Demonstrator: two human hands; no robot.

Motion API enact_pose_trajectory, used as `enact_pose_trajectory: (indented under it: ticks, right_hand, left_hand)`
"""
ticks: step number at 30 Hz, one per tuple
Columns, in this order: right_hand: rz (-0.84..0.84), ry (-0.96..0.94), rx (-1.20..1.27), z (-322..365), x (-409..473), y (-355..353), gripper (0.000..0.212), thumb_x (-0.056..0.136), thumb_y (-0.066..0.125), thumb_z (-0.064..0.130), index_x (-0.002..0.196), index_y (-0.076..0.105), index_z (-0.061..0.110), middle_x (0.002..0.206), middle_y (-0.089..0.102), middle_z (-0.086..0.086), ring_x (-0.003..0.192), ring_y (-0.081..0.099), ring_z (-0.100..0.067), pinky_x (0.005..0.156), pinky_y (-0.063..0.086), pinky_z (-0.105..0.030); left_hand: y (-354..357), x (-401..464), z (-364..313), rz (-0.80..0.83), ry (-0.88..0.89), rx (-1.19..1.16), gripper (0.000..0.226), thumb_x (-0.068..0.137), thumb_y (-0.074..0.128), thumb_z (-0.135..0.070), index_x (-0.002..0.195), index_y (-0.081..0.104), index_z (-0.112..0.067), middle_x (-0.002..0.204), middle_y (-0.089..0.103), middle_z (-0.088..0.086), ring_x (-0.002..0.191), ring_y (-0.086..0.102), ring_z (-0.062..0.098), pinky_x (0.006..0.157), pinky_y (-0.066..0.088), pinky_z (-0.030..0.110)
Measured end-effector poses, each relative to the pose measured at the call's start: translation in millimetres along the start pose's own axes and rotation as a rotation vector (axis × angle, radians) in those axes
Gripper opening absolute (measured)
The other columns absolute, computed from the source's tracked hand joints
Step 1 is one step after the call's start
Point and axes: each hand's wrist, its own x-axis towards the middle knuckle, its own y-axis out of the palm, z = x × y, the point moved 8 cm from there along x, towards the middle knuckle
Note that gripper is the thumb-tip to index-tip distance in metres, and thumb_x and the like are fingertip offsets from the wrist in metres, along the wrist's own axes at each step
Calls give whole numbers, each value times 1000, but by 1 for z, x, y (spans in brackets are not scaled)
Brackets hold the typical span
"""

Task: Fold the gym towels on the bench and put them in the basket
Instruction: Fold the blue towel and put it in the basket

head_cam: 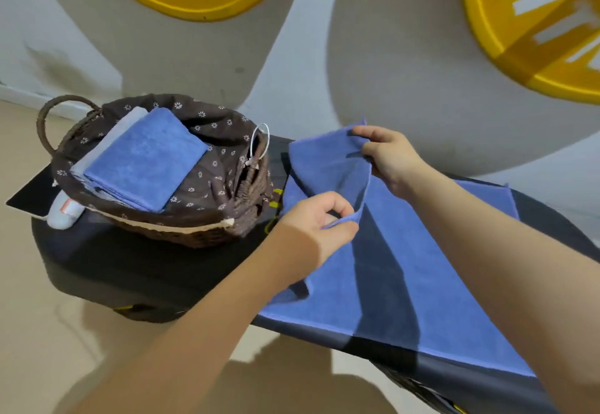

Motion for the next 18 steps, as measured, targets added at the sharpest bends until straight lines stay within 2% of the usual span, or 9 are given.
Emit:
enact_pose_trajectory:
  ticks: [3, 7, 14, 18]
  right_hand:
    - [-72, 13, 14, -19, -10, -55, 39, 90, 39, -8, 120, 57, 9, 74, 55, 1, 36, 48, 2, 39, 38, -10]
    - [-129, 43, -84, -44, -20, -123, 49, 86, 36, -8, 126, 55, 13, 68, 49, 2, 33, 40, 0, 39, 34, -10]
    - [-203, 97, -92, -76, -25, -208, 48, 88, 35, -6, 127, 54, 14, 71, 49, 1, 40, 40, -3, 44, 34, -11]
    - [-154, 115, -155, -83, -20, -238, 50, 88, 35, -8, 129, 52, 15, 67, 43, 3, 38, 40, -3, 44, 34, -13]
  left_hand:
    - [52, 15, 8, 106, -51, 146, 27, 88, 54, -9, 66, 48, -24, 39, 36, -10, 32, 24, 4, 37, 21, 16]
    - [122, 22, 11, 297, -60, 262, 20, 90, 51, -15, 72, 49, -23, 37, 39, -12, 38, 28, 7, 42, 25, 20]
    - [199, 36, 4, 320, -43, 318, 18, 90, 49, -20, 73, 46, -26, 37, 40, -14, 40, 31, 7, 43, 30, 19]
    - [241, 42, 0, 442, 4, 424, 14, 91, 47, -23, 78, 43, -26, 47, 38, -6, 45, 33, 11, 49, 34, 23]
